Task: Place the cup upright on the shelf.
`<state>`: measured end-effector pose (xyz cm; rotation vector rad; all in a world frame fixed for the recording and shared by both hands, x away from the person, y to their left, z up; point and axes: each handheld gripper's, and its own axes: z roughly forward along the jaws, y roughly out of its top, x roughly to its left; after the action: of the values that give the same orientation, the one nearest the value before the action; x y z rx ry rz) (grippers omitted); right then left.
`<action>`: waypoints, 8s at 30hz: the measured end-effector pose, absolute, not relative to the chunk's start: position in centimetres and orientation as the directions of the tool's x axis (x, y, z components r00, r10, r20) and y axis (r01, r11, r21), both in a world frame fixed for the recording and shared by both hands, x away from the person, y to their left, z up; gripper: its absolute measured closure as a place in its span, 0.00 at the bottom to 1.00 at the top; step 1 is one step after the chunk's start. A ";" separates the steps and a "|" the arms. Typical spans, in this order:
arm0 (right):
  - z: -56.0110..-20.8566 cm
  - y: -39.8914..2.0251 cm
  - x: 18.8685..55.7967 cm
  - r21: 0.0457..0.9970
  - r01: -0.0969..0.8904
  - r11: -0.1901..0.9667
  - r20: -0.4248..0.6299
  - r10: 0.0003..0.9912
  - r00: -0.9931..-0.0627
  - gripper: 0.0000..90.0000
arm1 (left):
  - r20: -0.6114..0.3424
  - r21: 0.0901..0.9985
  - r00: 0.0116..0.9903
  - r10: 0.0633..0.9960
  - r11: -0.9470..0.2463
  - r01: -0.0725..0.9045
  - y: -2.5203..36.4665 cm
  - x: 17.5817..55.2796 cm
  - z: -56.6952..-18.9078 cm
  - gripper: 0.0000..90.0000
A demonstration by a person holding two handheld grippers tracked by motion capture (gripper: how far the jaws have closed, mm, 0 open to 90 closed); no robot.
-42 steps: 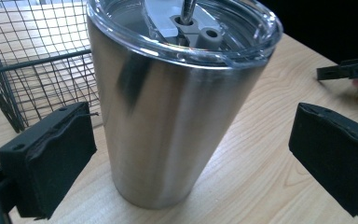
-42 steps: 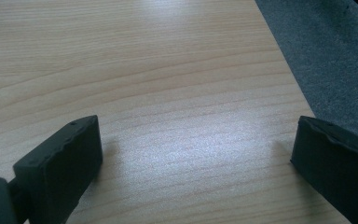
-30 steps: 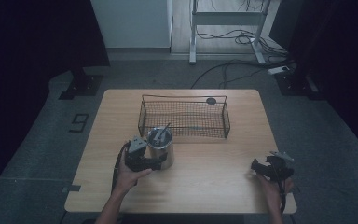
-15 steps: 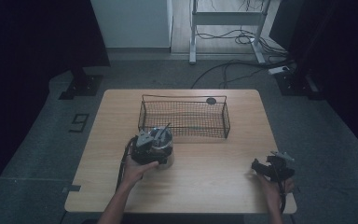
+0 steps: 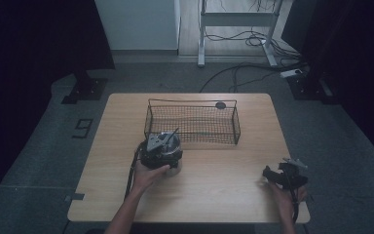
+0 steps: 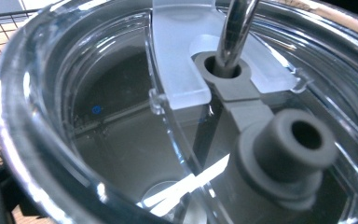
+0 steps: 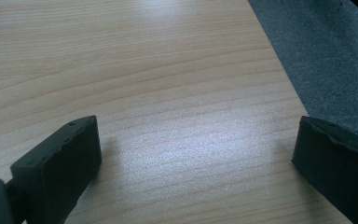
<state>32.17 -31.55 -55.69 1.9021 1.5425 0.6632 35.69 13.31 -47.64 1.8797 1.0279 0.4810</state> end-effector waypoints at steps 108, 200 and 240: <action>-55.7 -31.5 32.1 0.722 0.678 -0.140 0.011 0.981 0.191 0.03 | -0.080 0.922 0.612 0.787 -0.175 0.346 12.3 38.8 -36.9 0.04; -55.7 -31.6 31.9 0.726 0.673 -0.142 0.012 0.981 0.194 0.06 | -0.090 0.903 0.476 0.875 -0.130 0.410 7.7 51.1 -40.4 0.04; -55.6 -31.5 31.9 0.726 0.672 -0.143 0.012 0.981 0.196 0.07 | -0.036 0.857 0.456 0.889 -0.207 0.471 7.0 51.7 -46.9 0.04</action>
<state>31.91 -31.55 -55.65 1.8872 1.5398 0.6761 51.69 6.97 -46.93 1.8421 1.1513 0.6086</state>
